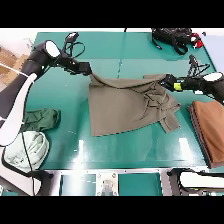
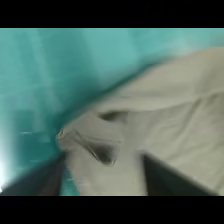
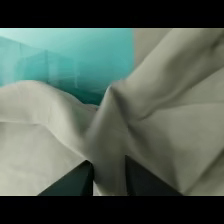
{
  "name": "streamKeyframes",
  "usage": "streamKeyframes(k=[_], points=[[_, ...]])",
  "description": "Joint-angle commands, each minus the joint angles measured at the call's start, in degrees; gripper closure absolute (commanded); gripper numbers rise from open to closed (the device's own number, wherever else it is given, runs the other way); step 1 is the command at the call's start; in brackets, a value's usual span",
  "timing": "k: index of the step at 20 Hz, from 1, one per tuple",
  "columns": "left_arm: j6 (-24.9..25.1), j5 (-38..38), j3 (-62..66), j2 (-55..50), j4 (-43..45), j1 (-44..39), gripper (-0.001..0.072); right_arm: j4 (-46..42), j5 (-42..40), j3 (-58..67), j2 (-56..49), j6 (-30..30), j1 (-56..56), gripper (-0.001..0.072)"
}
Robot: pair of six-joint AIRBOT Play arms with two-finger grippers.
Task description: Fold the shirts.
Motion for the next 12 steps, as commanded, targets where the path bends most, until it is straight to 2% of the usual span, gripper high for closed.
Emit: streamKeyframes(k=[1, 2, 3, 4, 5, 6, 9, 12], points=[[-3.2, -12.6, 5.5, -1.5, -2.6, 2.4, 0.0148, -2.4, 8.2, 3.9, -0.8, -0.2, -4.7, 0.0471], [-4.2, -18.4, 7.7, -1.4, -2.5, 3.5, 0.0159, -3.0, 10.8, 4.1, 0.4, -0.2, -6.9, 0.0472], [-4.4, -23.1, 8.9, -1.2, -2.5, 4.5, 0.0355, -3.8, 13.2, 4.0, 1.5, -0.2, -8.9, 0.049], [-4.0, -26.9, 9.0, -0.6, -2.5, 5.1, 0.0626, -4.6, 15.2, 3.4, 2.7, -0.2, -11.0, 0.054], [-3.9, -30.5, 8.8, 0.1, -2.0, 5.6, 0.0683, -5.4, 16.2, 2.2, 3.9, -0.2, -12.8, 0.0603], [-4.0, -33.5, 8.6, 0.6, -2.0, 5.5, 0.0684, -6.1, 16.4, 0.4, 5.1, -0.2, -14.4, 0.0686], [-5.6, -34.7, 1.0, 5.2, -2.0, 5.0, 0.0684, -6.4, 16.3, -5.6, 7.6, -0.2, -18.8, 0.0691], [-7.0, -26.1, -21.1, 17.0, -1.9, 5.0, 0.0684, -6.6, 13.8, -10.1, 7.8, -0.4, -22.8, 0.0691]])
